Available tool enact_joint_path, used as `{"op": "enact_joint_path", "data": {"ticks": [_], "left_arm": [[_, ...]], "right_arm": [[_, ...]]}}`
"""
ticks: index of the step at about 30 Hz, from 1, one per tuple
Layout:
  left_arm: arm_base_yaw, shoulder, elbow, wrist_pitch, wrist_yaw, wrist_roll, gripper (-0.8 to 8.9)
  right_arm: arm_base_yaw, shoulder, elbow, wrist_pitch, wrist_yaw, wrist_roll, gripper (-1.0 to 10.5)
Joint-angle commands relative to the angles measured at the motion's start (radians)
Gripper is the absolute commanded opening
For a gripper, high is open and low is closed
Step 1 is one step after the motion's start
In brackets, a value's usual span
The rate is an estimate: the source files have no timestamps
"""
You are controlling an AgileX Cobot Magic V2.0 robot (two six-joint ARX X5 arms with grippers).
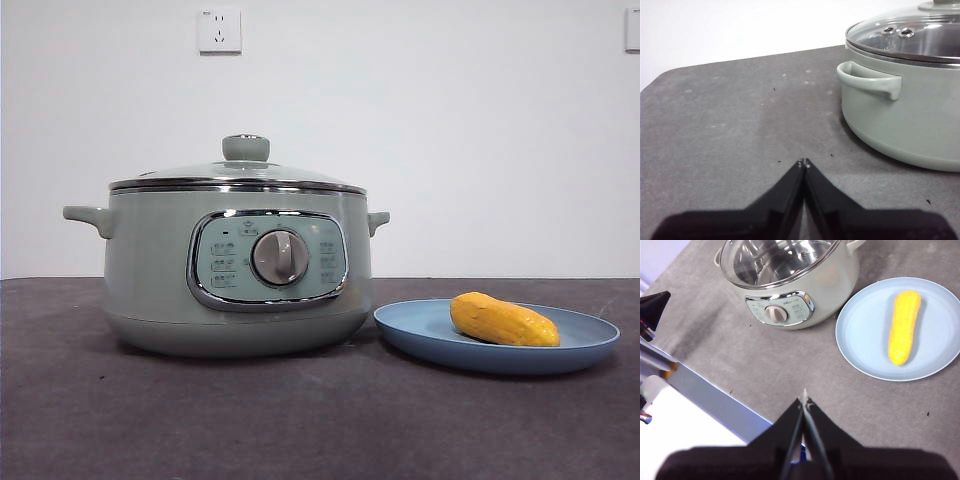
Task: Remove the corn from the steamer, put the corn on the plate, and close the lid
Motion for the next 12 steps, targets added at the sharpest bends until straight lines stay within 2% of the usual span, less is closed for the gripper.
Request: {"op": "enact_joint_path", "data": {"ticks": [1,6,8,12], "left_arm": [[0.003,-0.003,-0.014,0.004,-0.005,-0.007,-0.04],[0.003,-0.003,-0.014,0.004,-0.005,-0.007,-0.04],[0.003,-0.003,-0.014,0.004,-0.005,-0.007,-0.04],[0.003,-0.003,-0.014,0.004,-0.005,-0.007,-0.04]], "right_arm": [[0.001,0.001,-0.004,0.005,0.003,-0.005,0.0],[0.001,0.001,-0.004,0.005,0.003,-0.007,0.0],[-0.006,-0.007,-0.004,0.023,0.024,-0.063,0.0],[-0.031,-0.062,-0.008,0.126,0.075,-0.13,0.0]]}}
